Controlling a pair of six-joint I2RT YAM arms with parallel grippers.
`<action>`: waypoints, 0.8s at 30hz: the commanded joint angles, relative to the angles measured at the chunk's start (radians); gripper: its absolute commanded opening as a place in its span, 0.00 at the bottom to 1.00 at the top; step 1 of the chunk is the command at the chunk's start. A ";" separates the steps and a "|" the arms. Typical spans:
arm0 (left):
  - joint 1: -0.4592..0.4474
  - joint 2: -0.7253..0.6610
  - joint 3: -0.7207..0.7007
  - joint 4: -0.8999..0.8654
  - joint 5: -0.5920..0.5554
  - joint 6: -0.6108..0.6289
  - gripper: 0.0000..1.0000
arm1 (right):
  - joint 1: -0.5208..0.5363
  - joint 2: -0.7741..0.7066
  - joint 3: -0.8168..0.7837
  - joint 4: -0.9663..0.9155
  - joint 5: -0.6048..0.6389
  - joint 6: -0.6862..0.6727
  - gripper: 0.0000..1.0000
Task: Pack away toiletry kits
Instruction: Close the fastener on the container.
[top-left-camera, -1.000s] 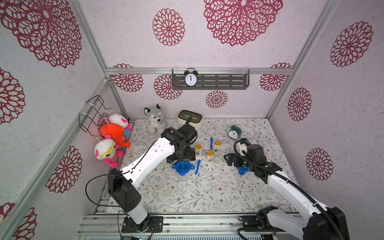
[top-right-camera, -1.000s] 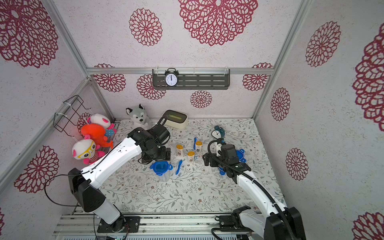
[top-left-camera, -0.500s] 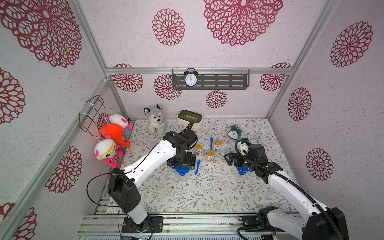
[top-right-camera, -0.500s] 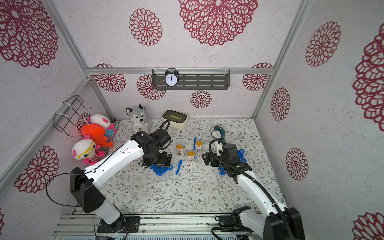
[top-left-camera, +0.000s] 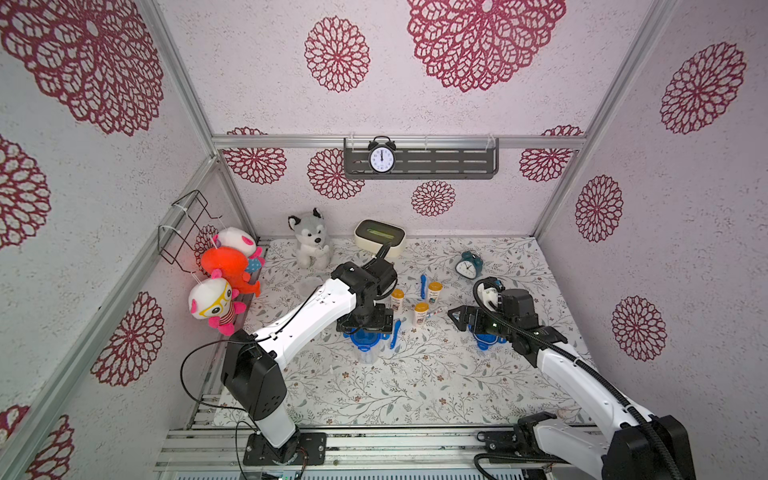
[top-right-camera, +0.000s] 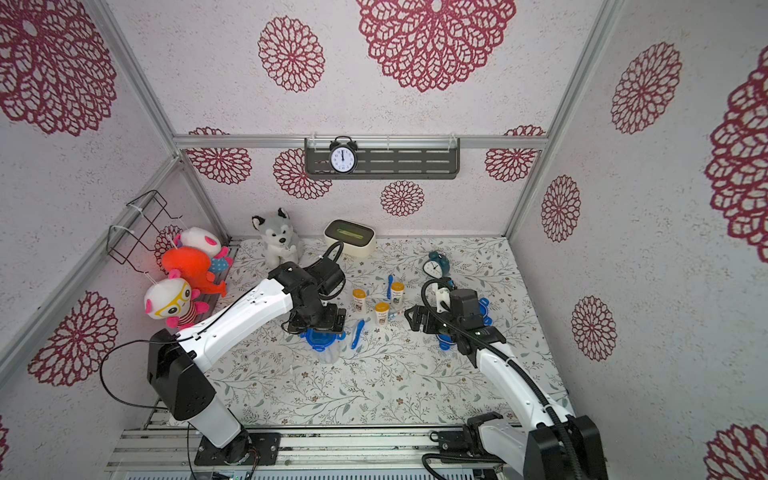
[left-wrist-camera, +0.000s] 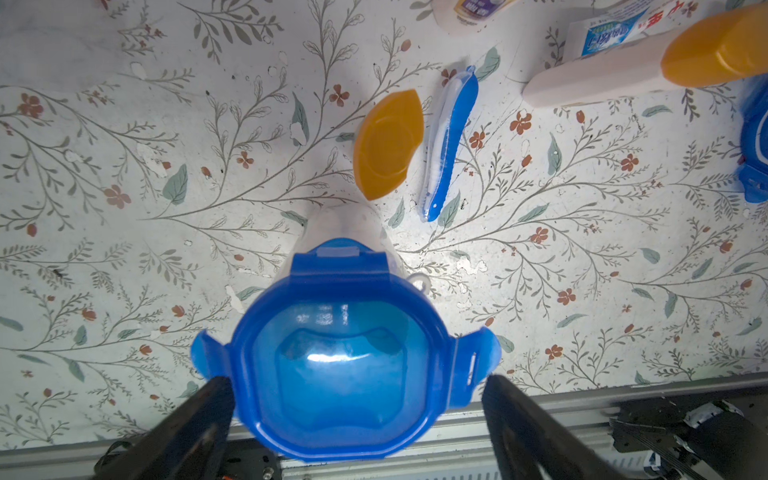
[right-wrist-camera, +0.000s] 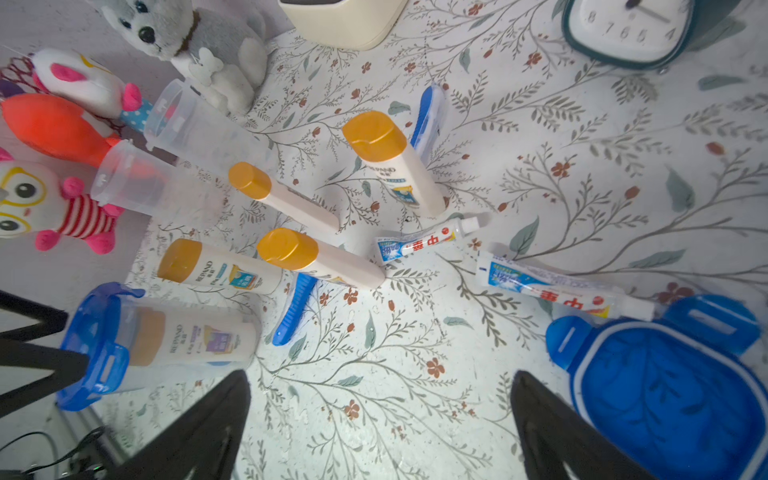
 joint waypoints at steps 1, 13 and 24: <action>-0.011 0.014 -0.013 0.007 -0.005 -0.011 0.98 | -0.056 -0.029 -0.011 0.069 -0.188 0.078 0.99; -0.013 0.042 -0.019 -0.001 0.005 -0.028 0.98 | -0.128 -0.029 -0.048 0.130 -0.328 0.154 0.99; -0.014 0.063 -0.068 0.040 0.033 -0.054 0.98 | -0.136 -0.035 -0.054 0.136 -0.330 0.156 0.99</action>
